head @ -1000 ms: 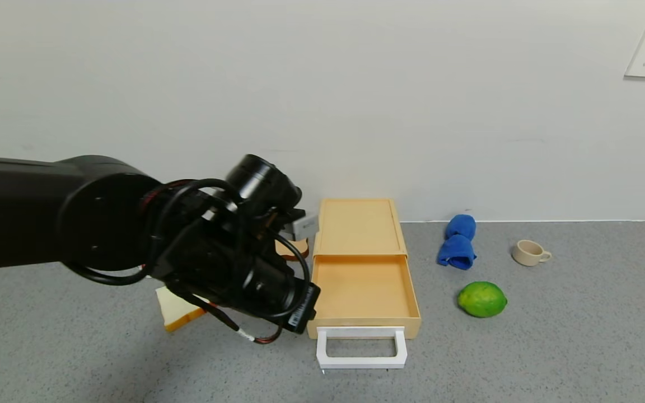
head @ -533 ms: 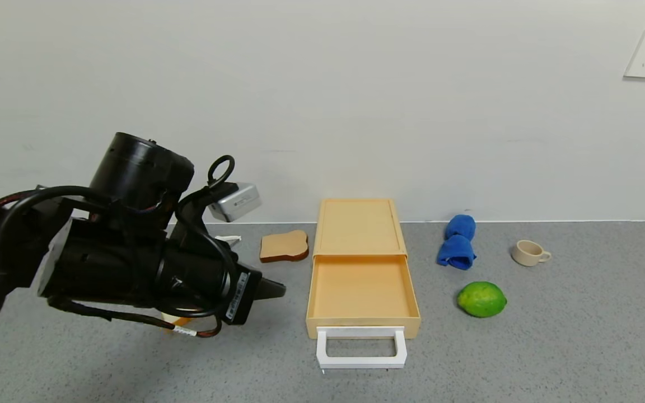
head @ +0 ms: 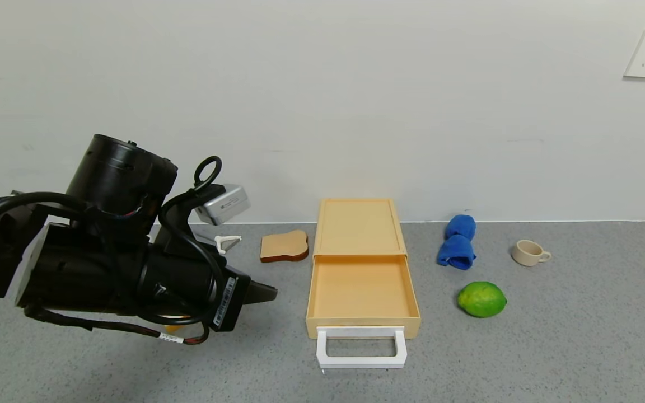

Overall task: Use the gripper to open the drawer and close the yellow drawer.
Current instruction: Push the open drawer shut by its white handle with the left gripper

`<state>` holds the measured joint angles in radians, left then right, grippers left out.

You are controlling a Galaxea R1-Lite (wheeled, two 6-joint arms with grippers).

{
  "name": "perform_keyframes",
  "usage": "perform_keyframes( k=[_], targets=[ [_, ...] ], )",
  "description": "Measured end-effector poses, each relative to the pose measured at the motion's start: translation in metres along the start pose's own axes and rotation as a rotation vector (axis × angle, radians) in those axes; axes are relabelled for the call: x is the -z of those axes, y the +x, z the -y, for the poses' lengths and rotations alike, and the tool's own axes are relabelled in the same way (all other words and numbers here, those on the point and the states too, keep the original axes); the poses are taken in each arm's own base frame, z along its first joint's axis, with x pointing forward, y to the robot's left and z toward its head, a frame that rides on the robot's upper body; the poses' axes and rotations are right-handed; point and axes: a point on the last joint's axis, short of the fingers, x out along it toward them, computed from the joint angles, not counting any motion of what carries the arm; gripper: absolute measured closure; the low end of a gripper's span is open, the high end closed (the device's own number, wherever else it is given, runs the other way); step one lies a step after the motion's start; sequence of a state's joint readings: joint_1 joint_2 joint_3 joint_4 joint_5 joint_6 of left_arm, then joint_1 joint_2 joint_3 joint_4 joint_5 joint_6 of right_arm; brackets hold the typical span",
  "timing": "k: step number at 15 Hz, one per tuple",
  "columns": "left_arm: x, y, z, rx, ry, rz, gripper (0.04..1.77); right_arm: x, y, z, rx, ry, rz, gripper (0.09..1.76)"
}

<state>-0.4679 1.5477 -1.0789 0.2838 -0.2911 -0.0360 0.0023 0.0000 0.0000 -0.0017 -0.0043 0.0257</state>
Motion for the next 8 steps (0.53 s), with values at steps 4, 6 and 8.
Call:
perform_keyframes(
  k=[4, 6, 8],
  targets=[
    [0.0012, 0.0066, -0.0015, -0.005, -0.007, -0.021, 1.70, 0.0000, 0.0000, 0.0000, 0.000, 0.000, 0.000, 0.14],
    [0.0014, 0.0082, -0.0018, -0.005, -0.010, -0.025, 1.70, 0.0000, 0.0000, 0.0000, 0.000, 0.000, 0.000, 0.14],
    [0.0014, 0.0084, -0.0021, -0.005, -0.012, -0.026, 1.70, 0.0000, 0.0000, 0.0000, 0.000, 0.000, 0.000, 0.14]
  ],
)
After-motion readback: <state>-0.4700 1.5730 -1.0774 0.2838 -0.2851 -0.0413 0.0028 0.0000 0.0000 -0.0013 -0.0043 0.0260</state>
